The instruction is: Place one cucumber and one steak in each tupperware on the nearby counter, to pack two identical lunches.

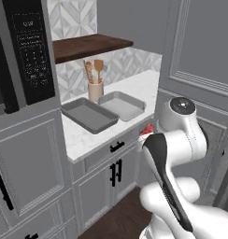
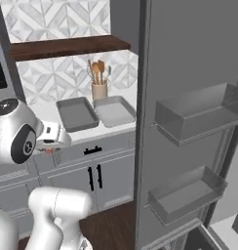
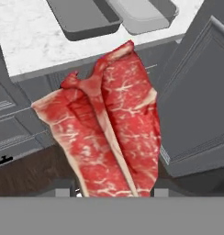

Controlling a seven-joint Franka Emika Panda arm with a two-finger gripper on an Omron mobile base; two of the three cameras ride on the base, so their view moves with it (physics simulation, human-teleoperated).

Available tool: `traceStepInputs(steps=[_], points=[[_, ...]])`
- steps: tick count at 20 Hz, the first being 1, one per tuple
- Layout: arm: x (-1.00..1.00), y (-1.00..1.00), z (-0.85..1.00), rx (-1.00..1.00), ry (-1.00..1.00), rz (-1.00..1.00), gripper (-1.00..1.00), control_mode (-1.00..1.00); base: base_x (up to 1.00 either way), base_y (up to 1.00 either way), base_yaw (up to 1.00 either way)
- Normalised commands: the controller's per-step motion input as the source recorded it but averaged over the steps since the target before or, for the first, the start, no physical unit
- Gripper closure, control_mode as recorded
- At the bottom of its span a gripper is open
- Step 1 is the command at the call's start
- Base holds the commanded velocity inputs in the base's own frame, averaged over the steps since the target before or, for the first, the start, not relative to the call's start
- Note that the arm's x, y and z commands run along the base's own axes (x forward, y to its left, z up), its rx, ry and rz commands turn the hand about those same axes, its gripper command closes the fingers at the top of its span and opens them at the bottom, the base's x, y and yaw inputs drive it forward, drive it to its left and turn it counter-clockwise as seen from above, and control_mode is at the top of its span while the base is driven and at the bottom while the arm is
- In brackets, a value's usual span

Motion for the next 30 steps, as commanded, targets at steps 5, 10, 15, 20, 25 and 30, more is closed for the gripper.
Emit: traceStepInputs(steps=[5, 10, 15, 20, 25, 30], points=[[0.00, 0.00, 0.00, 0.00, 0.00, 0.00, 1.00, 1.00, 1.00, 0.00, 0.00], [0.60, 0.02, -0.01, 0.01, 0.00, 0.00, 1.00, -1.00, 0.40, 0.00, 0.00], [1.00, 0.30, -0.18, 0.00, 0.04, 0.00, 1.00, -1.00, 0.00, 0.00, 0.00], [1.00, 0.62, -0.38, 0.00, 0.05, 0.00, 1.00, -1.00, 0.00, 0.00, 0.00], [1.00, 0.53, -0.51, 0.00, 0.09, 0.00, 1.00, -1.00, 0.00, 0.00, 0.00], [1.00, 0.47, -0.74, 0.00, 0.15, 0.00, -1.00, -1.00, 0.00, 0.00, 0.00]])
